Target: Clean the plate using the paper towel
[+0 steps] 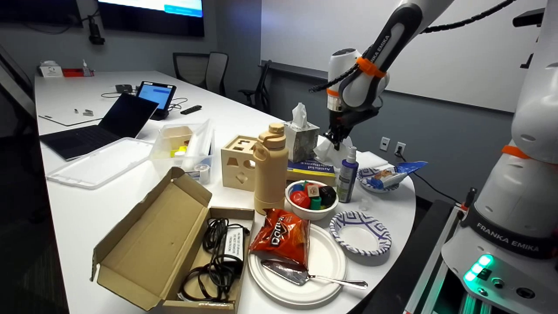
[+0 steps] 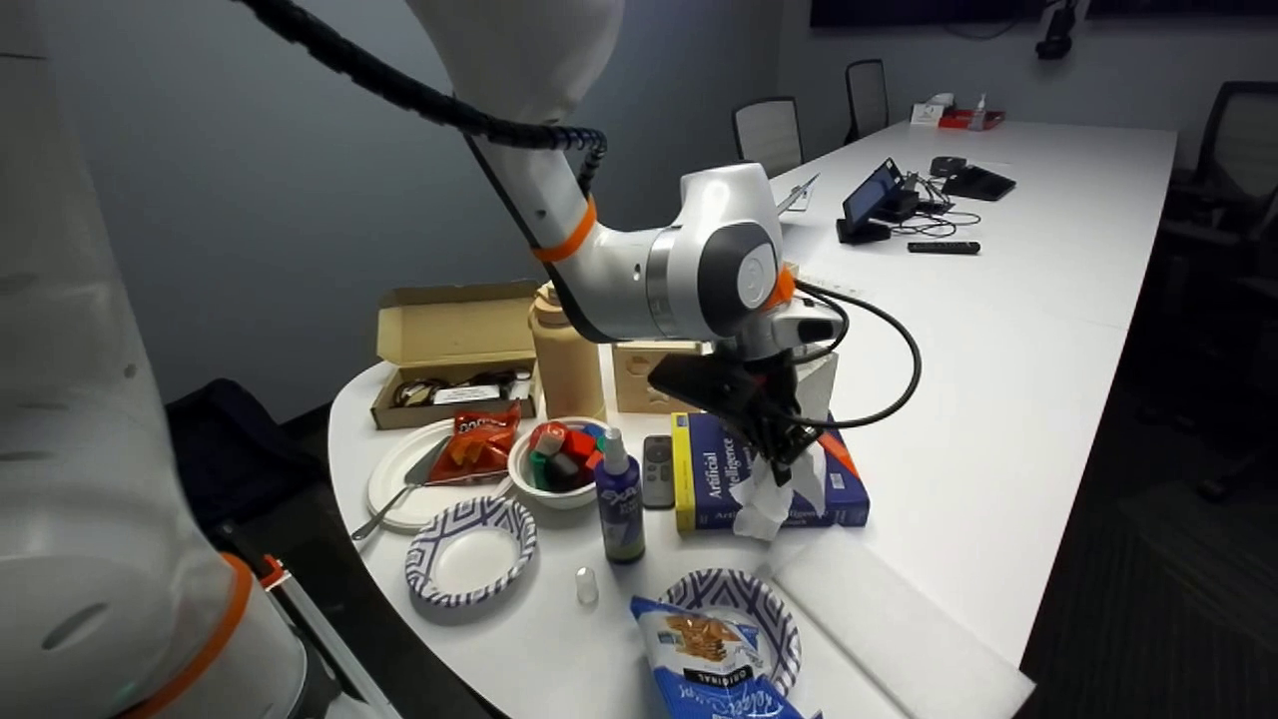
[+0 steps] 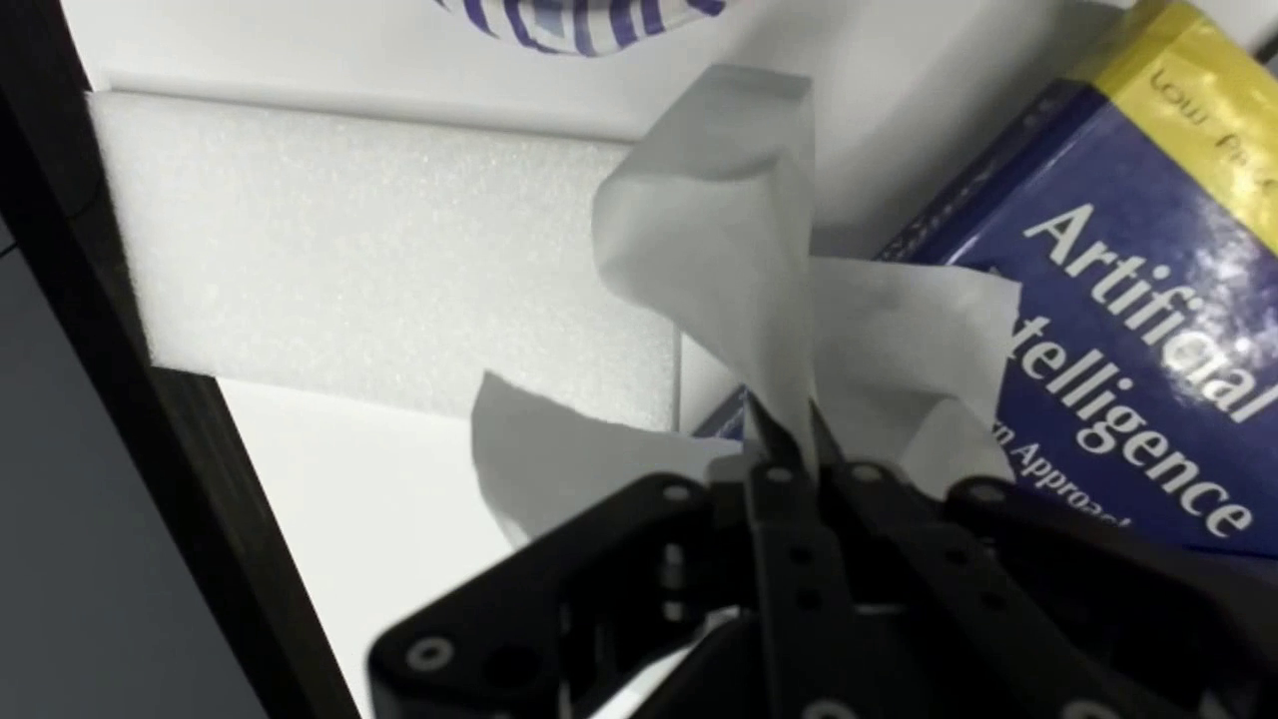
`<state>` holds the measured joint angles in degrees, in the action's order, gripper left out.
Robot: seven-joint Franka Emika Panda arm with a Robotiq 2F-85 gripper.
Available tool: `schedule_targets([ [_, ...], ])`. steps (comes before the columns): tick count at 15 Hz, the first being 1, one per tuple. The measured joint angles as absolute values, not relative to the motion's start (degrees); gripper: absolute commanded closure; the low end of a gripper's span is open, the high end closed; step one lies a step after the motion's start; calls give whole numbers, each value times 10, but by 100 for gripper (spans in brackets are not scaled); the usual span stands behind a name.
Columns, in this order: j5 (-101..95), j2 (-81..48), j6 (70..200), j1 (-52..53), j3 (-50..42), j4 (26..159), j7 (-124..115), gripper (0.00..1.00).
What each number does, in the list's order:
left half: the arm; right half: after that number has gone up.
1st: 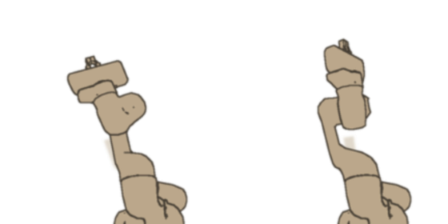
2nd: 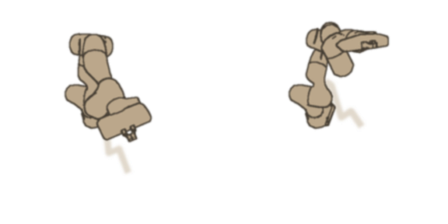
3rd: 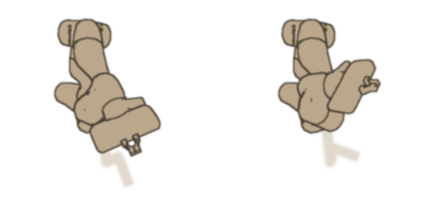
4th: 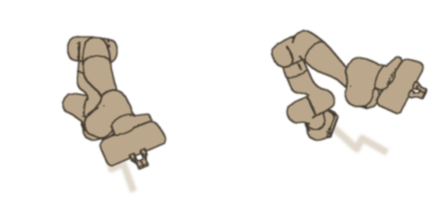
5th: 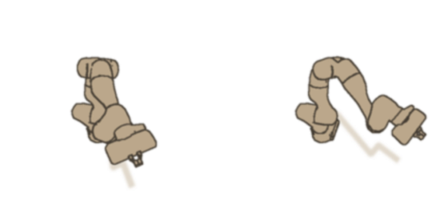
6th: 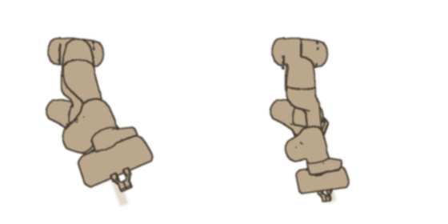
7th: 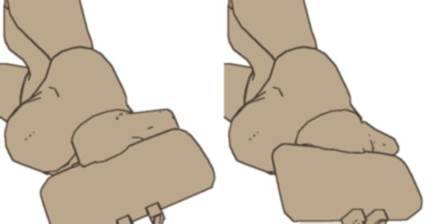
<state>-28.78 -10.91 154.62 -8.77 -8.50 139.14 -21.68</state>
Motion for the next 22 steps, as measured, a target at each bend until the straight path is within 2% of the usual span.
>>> schedule_targets([
  [2,-284,-132,1554,-78,-97,1386,-221,100],
  [3,-281,-142,1558,-75,-102,1383,-221,74],
  [5,-269,-155,1568,-67,-109,1380,-221,66],
  [13,-229,-140,1575,-37,-130,1394,-223,4],
  [14,-230,-130,1574,-33,-134,1403,-227,1],
  [18,-240,-56,1569,-17,-139,1466,-243,0],
  [22,-237,58,1513,-15,-92,1542,-247,0],
])
